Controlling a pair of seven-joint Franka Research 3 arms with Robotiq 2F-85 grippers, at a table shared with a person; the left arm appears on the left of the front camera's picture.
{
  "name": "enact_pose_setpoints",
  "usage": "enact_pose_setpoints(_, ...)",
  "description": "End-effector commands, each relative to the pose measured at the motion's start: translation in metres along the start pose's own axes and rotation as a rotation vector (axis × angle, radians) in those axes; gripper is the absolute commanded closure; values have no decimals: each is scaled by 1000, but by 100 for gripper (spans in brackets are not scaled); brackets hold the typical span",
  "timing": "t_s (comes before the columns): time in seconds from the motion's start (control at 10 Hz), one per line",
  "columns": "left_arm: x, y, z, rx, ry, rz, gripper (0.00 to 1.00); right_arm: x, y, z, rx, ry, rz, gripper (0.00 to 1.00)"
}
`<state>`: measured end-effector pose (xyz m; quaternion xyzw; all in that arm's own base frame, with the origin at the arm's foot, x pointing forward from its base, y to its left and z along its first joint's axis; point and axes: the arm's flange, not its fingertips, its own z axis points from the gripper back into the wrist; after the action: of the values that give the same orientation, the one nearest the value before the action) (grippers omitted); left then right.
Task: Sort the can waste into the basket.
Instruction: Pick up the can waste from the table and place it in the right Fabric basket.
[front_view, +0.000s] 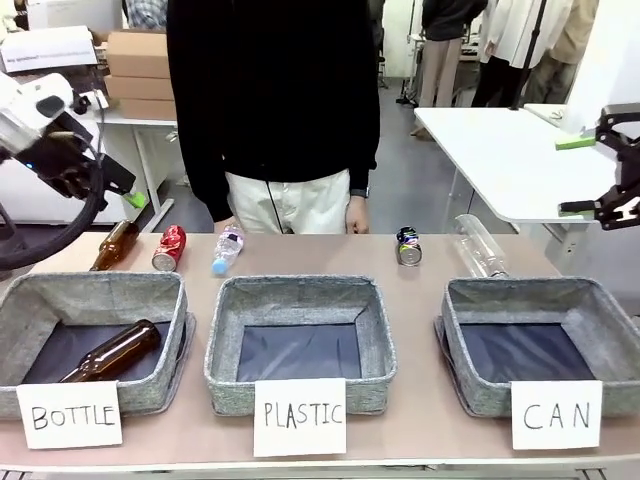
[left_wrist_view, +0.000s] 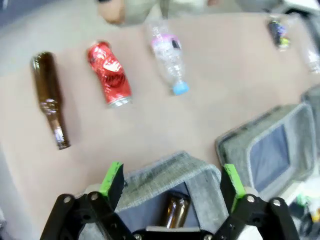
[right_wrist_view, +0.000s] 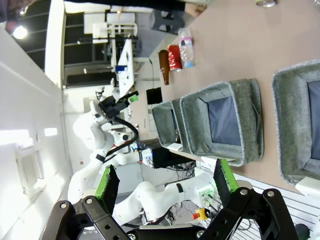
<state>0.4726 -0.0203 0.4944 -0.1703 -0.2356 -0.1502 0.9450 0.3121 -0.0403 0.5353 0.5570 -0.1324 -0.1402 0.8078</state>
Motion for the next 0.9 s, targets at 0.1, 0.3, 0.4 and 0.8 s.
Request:
enact_pose_setpoints(0.1,81,30,-84,153,71,266,0,2,1,-2,27,0,20,0)
enact_pose_setpoints(0.3,121,45,-141,176,212,245,0,2,1,-2,27,0,20,0)
enact_pose_setpoints(0.4,131,56,-163,211,256,274,0,2,1,-2,27,0,20,0)
enact_pose_setpoints(0.8,131,77,-223,222,389,293,0,2,1,-2,27,0,20,0)
